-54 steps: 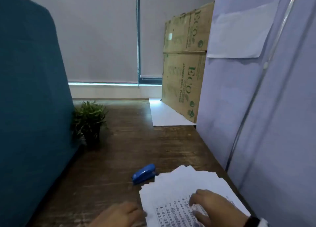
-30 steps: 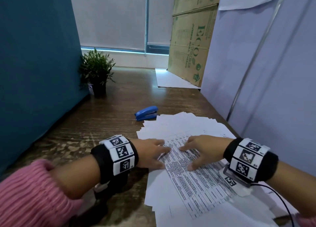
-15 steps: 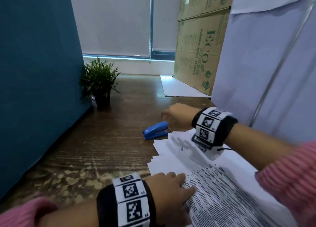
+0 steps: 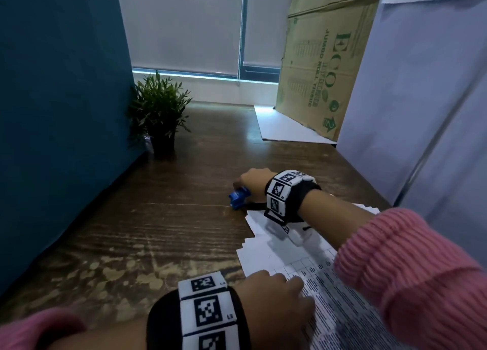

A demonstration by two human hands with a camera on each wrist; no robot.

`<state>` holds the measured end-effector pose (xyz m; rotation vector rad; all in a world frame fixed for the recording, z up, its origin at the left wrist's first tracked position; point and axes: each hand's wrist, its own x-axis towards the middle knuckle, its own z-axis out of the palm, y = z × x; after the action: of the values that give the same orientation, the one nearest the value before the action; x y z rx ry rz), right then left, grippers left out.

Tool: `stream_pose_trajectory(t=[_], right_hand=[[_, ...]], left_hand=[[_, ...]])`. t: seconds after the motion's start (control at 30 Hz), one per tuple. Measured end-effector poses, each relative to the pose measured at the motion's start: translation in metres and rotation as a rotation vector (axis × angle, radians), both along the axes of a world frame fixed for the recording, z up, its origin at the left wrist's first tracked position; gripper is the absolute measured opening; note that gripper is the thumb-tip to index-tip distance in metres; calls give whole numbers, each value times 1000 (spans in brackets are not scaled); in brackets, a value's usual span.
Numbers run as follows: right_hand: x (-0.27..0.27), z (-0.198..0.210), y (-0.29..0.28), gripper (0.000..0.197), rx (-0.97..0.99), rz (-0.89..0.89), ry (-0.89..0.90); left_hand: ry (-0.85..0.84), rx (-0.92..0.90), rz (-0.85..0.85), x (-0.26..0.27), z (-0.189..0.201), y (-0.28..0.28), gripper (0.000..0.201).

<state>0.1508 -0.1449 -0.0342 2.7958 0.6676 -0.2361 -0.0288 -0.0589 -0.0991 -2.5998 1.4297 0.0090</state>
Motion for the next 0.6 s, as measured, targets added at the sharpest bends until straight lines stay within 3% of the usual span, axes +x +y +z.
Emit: stream_pose_trajectory(t=[0.13, 0.3, 0.43, 0.6], right_hand=[[-15, 24, -13, 27, 168, 28, -131], [-73, 65, -49, 31, 378, 31, -319], [-126, 65, -81, 27, 336, -18, -268], [-170, 34, -101, 26, 283, -40, -110]], left_hand=[[96, 3, -74, -4, 13, 1, 40], [72, 30, -22, -11, 18, 1, 54], [54, 35, -16, -17, 17, 0, 55], [85, 107, -4, -18, 27, 0, 61]])
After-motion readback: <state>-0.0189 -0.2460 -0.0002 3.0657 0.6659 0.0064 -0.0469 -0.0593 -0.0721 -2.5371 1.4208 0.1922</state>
